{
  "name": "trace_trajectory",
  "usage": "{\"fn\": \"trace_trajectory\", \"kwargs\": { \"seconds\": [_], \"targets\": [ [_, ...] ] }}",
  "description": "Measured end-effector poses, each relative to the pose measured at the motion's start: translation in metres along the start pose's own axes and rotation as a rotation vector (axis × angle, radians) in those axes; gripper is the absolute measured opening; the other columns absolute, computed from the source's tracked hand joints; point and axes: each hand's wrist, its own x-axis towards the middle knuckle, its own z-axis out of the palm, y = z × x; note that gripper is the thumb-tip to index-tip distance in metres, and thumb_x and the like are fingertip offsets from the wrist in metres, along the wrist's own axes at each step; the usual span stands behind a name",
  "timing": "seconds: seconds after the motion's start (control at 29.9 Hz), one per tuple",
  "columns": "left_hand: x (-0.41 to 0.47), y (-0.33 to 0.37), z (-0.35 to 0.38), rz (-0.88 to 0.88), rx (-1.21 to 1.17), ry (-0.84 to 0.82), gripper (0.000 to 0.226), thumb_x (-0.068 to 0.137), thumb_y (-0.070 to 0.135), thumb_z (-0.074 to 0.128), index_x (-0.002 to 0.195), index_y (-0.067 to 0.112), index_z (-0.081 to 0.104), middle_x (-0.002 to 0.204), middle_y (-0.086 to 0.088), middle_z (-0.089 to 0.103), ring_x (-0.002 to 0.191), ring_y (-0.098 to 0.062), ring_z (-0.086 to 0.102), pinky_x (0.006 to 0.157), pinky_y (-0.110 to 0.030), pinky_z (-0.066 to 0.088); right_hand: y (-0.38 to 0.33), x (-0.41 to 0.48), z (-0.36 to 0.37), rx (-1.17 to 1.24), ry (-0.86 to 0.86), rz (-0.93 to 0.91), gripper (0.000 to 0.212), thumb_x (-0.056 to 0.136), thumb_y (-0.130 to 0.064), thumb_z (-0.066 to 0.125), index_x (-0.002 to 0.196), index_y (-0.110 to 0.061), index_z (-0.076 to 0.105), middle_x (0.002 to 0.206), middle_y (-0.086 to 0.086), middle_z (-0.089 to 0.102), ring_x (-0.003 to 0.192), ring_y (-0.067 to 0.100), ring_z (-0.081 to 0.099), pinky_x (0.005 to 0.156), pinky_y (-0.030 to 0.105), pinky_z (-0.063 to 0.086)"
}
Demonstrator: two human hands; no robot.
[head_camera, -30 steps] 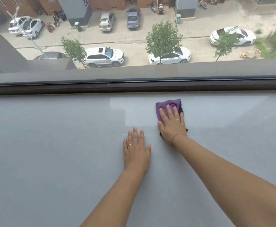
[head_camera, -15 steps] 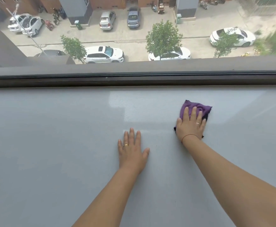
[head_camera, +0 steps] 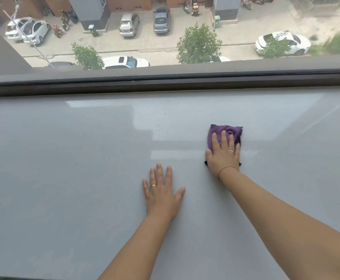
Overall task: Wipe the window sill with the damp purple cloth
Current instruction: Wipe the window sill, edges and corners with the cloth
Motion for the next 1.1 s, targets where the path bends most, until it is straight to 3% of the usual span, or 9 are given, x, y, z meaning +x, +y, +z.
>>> {"fn": "trace_trajectory", "kwargs": {
  "seconds": [0.17, 0.33, 0.43, 0.6, 0.7, 0.77, 0.87, 0.97, 1.1],
  "targets": [
    [-0.033, -0.004, 0.009, 0.02, 0.002, -0.013, 0.076, 0.092, 0.061, 0.028, 0.149, 0.029, -0.01, 0.158, -0.002, -0.021, 0.145, -0.022, -0.018, 0.116, -0.048, -0.007, -0.022, -0.056, 0.024, -0.08, -0.097, -0.442, 0.057, 0.099, -0.044, 0.019, 0.149, -0.034, -0.006, 0.158, -0.006, -0.017, 0.145, 0.015, -0.018, 0.117, 0.037, -0.015],
    [-0.057, -0.015, 0.014, 0.061, 0.039, -0.073, 0.077, 0.093, 0.06, 0.028, 0.149, 0.028, -0.014, 0.157, -0.002, -0.024, 0.144, -0.023, -0.02, 0.116, -0.049, -0.006, 0.056, -0.055, 0.005, -0.039, -0.019, -0.024, 0.057, 0.1, -0.04, 0.019, 0.151, -0.029, -0.003, 0.16, -0.003, -0.013, 0.147, 0.017, -0.012, 0.119, 0.04, -0.006],
    [-0.058, -0.017, 0.011, 0.077, 0.039, -0.111, 0.078, 0.092, 0.059, 0.031, 0.149, 0.028, -0.012, 0.157, -0.001, -0.024, 0.144, -0.022, -0.02, 0.116, -0.049, -0.005, 0.039, -0.066, 0.008, 0.024, 0.019, 0.135, 0.058, 0.099, -0.041, 0.022, 0.151, -0.028, -0.001, 0.16, 0.001, -0.012, 0.147, 0.022, -0.012, 0.119, 0.043, -0.008],
    [-0.053, -0.017, 0.001, 0.095, 0.024, -0.17, 0.078, 0.093, 0.055, 0.037, 0.15, 0.028, -0.008, 0.157, -0.001, -0.022, 0.145, -0.022, -0.018, 0.117, -0.049, -0.003, -0.03, -0.127, 0.048, -0.051, -0.039, -0.264, 0.06, 0.098, -0.045, 0.022, 0.15, -0.03, -0.005, 0.159, 0.0, -0.018, 0.145, 0.022, -0.019, 0.115, 0.041, -0.016],
    [-0.061, -0.02, 0.001, 0.119, 0.053, -0.146, 0.078, 0.093, 0.055, 0.037, 0.15, 0.027, -0.008, 0.157, -0.001, -0.021, 0.145, -0.023, -0.016, 0.117, -0.049, -0.004, -0.014, -0.136, 0.047, -0.083, -0.09, -0.431, 0.057, 0.099, -0.045, 0.019, 0.15, -0.034, -0.006, 0.158, -0.006, -0.018, 0.145, 0.015, -0.02, 0.115, 0.036, -0.017],
    [-0.074, -0.023, 0.004, 0.137, 0.058, -0.13, 0.078, 0.092, 0.055, 0.037, 0.15, 0.027, -0.009, 0.157, -0.001, -0.023, 0.145, -0.023, -0.018, 0.116, -0.049, -0.006, 0.011, -0.134, 0.041, -0.109, -0.066, -0.381, 0.056, 0.1, -0.044, 0.017, 0.149, -0.034, -0.007, 0.158, -0.007, -0.017, 0.145, 0.014, -0.018, 0.116, 0.035, -0.014],
    [-0.091, -0.025, 0.013, 0.165, 0.061, -0.144, 0.078, 0.092, 0.055, 0.035, 0.149, 0.028, -0.011, 0.156, 0.0, -0.025, 0.144, -0.023, -0.021, 0.116, -0.049, -0.008, 0.042, -0.137, 0.03, -0.091, -0.046, -0.099, 0.057, 0.1, -0.043, 0.016, 0.149, -0.03, -0.009, 0.159, -0.004, -0.018, 0.146, 0.015, -0.017, 0.118, 0.037, -0.01],
    [-0.104, -0.027, 0.021, 0.175, 0.062, -0.148, 0.078, 0.092, 0.055, 0.035, 0.149, 0.028, -0.012, 0.156, 0.0, -0.026, 0.144, -0.023, -0.021, 0.116, -0.048, -0.007, 0.027, -0.148, 0.033, -0.014, -0.044, 0.054, 0.059, 0.099, -0.043, 0.02, 0.15, -0.028, -0.007, 0.159, -0.001, -0.017, 0.146, 0.02, -0.016, 0.117, 0.041, -0.011],
    [-0.116, -0.025, 0.03, 0.176, 0.062, -0.137, 0.08, 0.092, 0.057, 0.035, 0.149, 0.027, -0.011, 0.157, -0.001, -0.023, 0.145, -0.024, -0.019, 0.116, -0.048, -0.005, -0.011, -0.187, 0.054, -0.048, -0.079, -0.188, 0.06, 0.099, -0.045, 0.021, 0.15, -0.031, -0.007, 0.158, -0.001, -0.02, 0.145, 0.021, -0.021, 0.115, 0.041, -0.016]
  ]
}}
